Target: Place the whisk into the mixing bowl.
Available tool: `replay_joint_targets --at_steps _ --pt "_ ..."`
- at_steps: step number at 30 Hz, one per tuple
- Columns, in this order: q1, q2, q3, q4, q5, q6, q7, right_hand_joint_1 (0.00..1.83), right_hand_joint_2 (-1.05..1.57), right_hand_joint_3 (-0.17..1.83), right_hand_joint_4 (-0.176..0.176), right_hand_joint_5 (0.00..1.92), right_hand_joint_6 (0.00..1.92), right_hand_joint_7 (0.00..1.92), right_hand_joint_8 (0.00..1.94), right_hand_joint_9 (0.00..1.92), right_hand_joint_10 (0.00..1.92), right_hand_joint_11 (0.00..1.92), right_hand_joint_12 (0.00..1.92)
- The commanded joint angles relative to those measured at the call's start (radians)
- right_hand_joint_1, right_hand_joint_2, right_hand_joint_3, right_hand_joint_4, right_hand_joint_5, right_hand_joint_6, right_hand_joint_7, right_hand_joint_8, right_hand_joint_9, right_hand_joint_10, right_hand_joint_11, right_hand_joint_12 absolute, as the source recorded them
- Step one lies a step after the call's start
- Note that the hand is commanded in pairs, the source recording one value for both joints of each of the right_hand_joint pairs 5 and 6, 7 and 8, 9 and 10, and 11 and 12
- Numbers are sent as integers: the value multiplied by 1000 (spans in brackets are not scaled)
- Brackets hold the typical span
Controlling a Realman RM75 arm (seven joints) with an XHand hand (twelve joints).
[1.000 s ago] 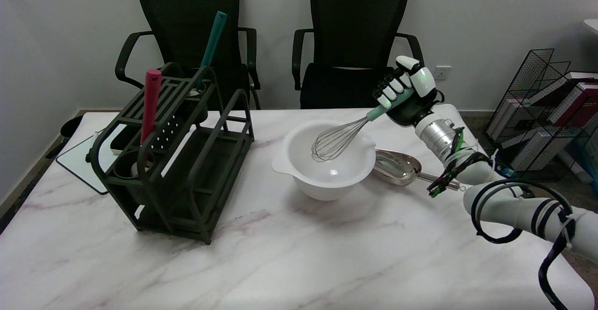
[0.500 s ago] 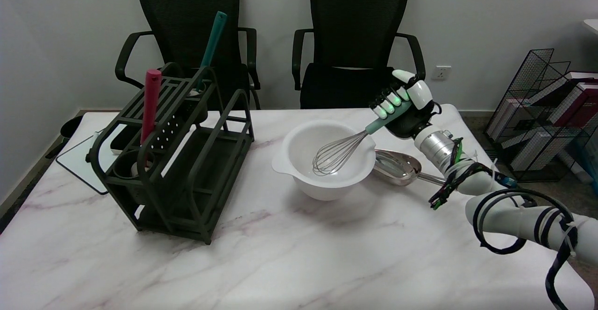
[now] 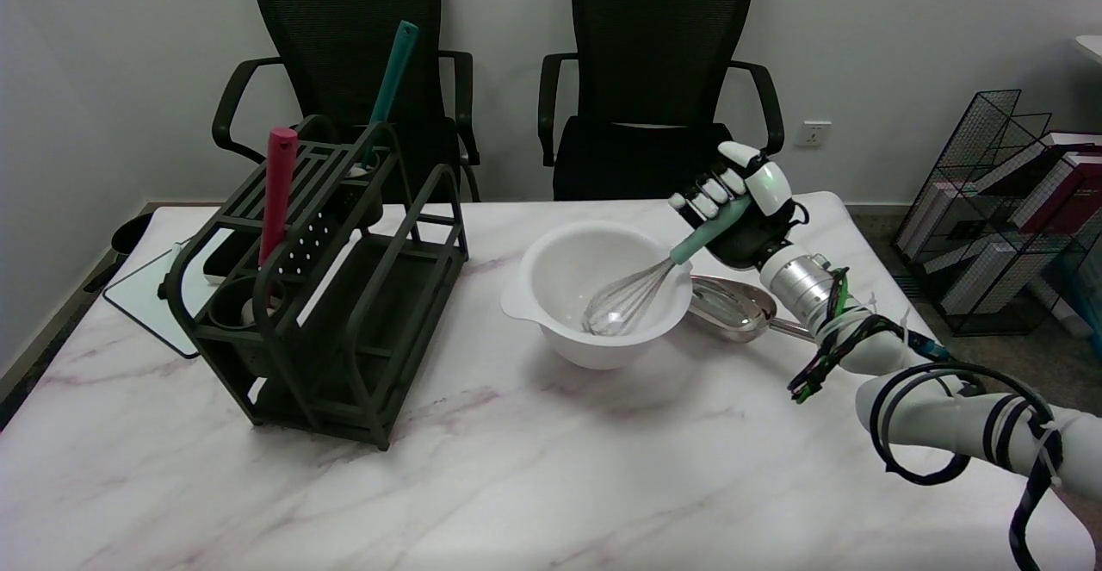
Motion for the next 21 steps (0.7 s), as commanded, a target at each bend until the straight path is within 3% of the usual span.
replay_joint_targets --at_steps 1,3,8,16,21 --pt "-20 -15 -13 8 -1 88 1 999 738 1238 0 783 783 1068 1068 878 878 770 770" --pt "-25 -18 -8 12 -1 99 0 1000 700 1257 0 759 759 944 944 779 779 728 728" --pt "-29 -29 -3 50 6 171 0 987 590 1318 0 765 765 783 783 741 741 742 742" --pt "-59 -68 104 156 8 332 0 919 435 1251 0 620 620 660 660 499 499 524 524" --pt "-115 -74 205 216 20 477 -6 911 449 1197 0 635 635 642 642 484 484 494 494"
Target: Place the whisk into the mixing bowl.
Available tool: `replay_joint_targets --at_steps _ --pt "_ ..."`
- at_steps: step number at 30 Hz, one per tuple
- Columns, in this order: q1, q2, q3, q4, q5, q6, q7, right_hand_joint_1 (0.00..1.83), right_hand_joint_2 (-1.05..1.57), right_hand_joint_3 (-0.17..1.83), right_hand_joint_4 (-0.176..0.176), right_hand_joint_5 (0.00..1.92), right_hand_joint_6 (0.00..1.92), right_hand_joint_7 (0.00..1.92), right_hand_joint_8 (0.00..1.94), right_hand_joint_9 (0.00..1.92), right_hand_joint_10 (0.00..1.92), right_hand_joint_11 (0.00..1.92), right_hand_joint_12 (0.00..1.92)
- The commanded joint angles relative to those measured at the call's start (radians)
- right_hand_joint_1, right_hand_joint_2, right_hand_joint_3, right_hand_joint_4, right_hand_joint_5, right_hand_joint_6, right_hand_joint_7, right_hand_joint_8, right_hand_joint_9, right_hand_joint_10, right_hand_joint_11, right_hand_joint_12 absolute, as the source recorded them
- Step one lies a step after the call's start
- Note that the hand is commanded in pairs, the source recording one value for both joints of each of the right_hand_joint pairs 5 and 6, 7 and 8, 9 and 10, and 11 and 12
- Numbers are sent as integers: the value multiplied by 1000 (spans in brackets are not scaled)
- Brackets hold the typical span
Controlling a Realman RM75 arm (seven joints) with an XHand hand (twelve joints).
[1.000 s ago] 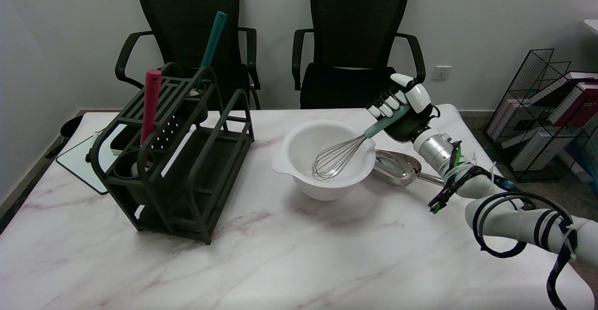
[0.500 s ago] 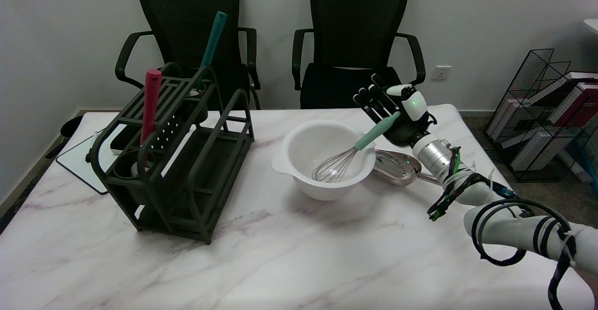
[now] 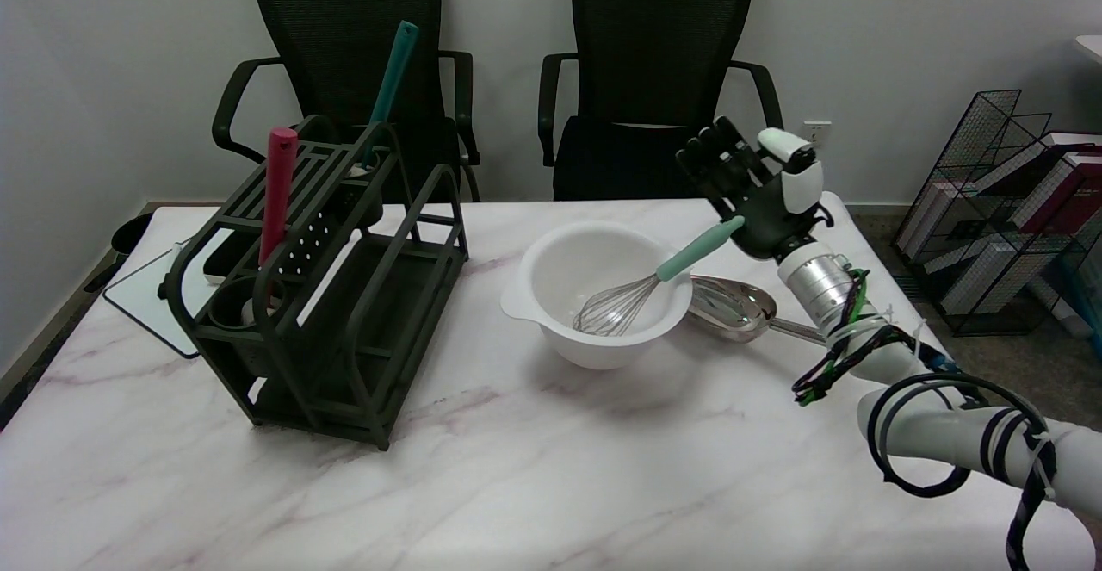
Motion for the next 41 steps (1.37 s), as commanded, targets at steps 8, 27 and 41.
replay_joint_targets --at_steps 8,27,41 --pt "-214 -62 367 192 28 471 -120 868 604 1043 0 721 721 679 679 537 537 500 500" --pt "-504 -281 200 58 242 964 -838 912 555 921 0 669 669 723 723 602 602 630 630" --pt "-517 -299 70 -37 269 1029 -1262 914 512 940 0 681 681 802 802 680 680 716 716"
